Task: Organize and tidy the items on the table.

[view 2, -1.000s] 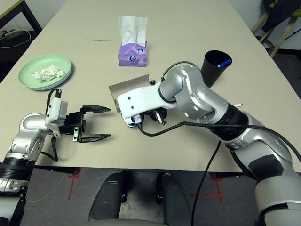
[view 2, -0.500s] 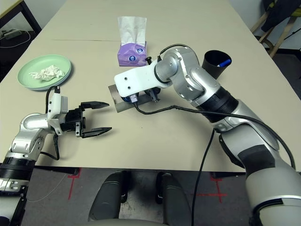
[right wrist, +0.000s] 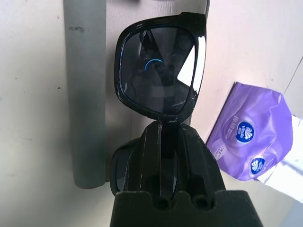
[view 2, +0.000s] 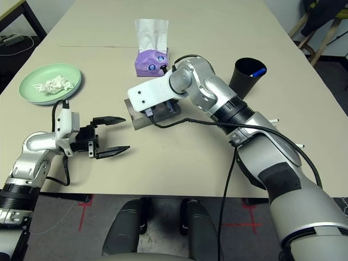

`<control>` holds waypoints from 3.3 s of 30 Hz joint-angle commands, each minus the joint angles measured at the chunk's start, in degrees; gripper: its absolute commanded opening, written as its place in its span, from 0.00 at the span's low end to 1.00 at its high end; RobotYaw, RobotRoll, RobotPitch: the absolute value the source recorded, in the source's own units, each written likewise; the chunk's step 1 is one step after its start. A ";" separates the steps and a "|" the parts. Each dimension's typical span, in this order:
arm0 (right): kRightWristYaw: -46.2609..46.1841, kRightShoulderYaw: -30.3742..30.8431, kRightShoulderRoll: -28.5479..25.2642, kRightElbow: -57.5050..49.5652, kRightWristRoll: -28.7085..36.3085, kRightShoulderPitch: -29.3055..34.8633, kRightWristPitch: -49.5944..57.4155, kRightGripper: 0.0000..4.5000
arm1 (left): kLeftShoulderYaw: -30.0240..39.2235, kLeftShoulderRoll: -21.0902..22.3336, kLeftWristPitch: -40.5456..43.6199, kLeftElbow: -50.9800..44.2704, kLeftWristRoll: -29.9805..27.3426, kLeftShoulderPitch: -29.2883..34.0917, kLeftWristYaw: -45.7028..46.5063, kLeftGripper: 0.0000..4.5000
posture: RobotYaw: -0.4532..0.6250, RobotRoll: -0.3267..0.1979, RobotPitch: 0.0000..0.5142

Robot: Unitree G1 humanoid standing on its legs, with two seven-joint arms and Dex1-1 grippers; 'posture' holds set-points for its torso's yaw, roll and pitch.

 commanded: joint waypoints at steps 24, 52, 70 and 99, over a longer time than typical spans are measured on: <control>-1.67 0.78 5.46 6.25 -2.16 0.31 -0.88 0.08 | -0.59 -0.09 0.09 -1.43 0.66 0.12 1.30 1.00 | 0.63 0.62 0.31; 0.39 0.63 2.64 1.45 -1.96 4.18 -5.07 0.08 | -0.30 0.70 -0.25 -0.44 0.95 -0.63 1.00 1.00 | 0.63 0.62 0.28; -2.15 -4.08 2.26 0.24 -0.78 2.48 -1.58 0.96 | 0.18 1.58 0.40 -0.39 0.87 -0.51 1.23 1.00 | 0.62 0.62 0.28; -14.71 -38.77 6.57 -25.39 38.32 27.66 39.25 0.98 | 0.92 0.81 0.28 5.37 1.03 -5.45 -0.04 1.00 | 0.55 0.62 0.29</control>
